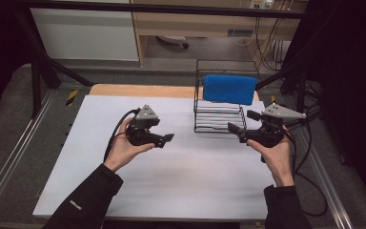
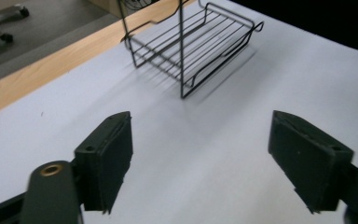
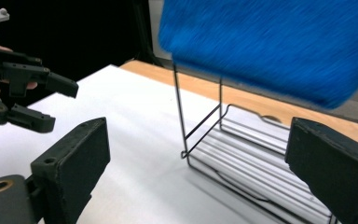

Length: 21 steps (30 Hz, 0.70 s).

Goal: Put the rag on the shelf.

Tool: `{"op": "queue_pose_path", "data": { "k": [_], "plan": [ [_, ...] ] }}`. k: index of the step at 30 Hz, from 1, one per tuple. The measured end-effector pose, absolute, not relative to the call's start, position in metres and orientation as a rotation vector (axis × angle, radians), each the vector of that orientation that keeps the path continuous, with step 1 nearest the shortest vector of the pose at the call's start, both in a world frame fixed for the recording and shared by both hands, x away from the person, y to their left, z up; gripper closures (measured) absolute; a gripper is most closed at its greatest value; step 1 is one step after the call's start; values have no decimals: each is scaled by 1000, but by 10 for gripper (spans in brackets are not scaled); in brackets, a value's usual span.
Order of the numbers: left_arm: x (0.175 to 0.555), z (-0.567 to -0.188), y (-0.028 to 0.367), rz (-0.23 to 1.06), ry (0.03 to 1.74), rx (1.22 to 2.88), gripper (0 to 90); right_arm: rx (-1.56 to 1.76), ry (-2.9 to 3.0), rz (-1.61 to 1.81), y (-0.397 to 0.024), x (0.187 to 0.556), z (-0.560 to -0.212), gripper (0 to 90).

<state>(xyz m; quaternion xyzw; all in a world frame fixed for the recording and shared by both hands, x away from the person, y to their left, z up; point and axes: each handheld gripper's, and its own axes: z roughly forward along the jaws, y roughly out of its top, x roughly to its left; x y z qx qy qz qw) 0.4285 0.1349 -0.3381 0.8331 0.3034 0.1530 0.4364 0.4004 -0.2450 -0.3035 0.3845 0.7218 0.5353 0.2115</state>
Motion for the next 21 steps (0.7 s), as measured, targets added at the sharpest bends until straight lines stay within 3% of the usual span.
{"op": "queue_pose_path", "data": {
  "k": [11, 21],
  "plan": [
    [408, -380, 192, 383, 859, 2037, 73, 1099, 2112, 1416, -232, 393, -352, 11],
    [392, -411, 229, 393, 917, 2018, 59, 1117, 2200, 1372, -235, 383, -394, 6]
  ]
}}
